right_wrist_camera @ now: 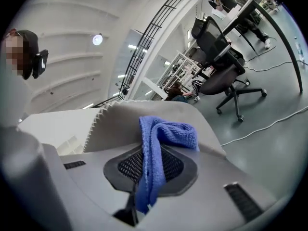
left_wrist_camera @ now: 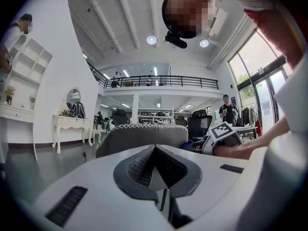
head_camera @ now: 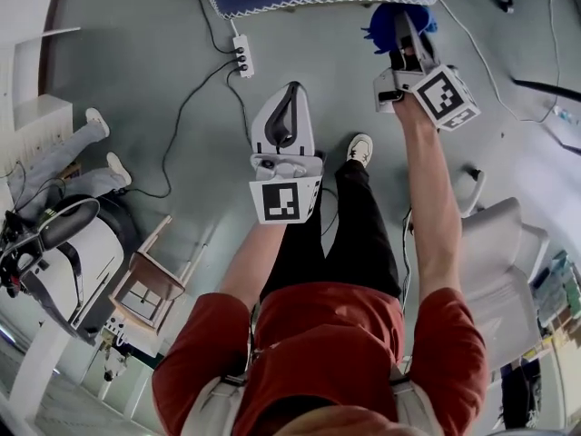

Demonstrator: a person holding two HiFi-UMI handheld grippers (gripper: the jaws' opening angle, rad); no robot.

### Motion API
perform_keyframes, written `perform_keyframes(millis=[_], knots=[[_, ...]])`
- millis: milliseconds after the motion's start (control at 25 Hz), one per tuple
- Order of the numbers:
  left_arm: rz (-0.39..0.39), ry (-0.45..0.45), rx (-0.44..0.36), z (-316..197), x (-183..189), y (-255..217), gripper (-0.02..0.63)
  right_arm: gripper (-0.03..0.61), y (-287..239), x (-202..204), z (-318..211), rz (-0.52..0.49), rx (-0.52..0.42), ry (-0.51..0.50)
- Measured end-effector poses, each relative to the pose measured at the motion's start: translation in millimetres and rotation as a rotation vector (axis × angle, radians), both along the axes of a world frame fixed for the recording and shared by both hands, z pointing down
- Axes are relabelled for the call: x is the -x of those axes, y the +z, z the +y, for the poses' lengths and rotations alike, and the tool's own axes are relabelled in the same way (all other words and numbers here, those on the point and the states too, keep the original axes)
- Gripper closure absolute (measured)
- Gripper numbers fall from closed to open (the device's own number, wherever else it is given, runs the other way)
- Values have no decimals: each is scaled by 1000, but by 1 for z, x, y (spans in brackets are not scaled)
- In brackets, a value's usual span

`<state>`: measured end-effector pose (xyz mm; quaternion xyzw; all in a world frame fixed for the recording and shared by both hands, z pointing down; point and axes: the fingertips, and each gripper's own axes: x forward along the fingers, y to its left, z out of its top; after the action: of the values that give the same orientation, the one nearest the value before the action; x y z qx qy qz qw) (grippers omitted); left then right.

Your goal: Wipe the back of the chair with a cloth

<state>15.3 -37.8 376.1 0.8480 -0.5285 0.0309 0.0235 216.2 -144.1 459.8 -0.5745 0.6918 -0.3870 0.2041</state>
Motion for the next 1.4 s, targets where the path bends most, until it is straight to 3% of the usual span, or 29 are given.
perform_keyframes(millis=[200,440,600,800,1000,1200,1400], knots=[[-15,6,-16,4,4,-33,604,525,-60,10,14,-50,-37,7],[-13,10,-30,8,2,-56,604,525,-93,22,11,-80,-108,-35],[-27,12,-29,8,0,-61,604,525,-79,13,16,-86,-38,4],[-29,-11,-32,10,1,-49,604,525,-71,13,26,-91,-90,-23],[-50,-39,-11,14,-4,-15,604,525,-29,21,32,-144,-122,-91],[-61,-72,-2,17,-3,13,604,525,60,23,34,-125,31,-23],[-47,-88,12,15,-3,48,604,525,129,43,18,-100,79,-44]])
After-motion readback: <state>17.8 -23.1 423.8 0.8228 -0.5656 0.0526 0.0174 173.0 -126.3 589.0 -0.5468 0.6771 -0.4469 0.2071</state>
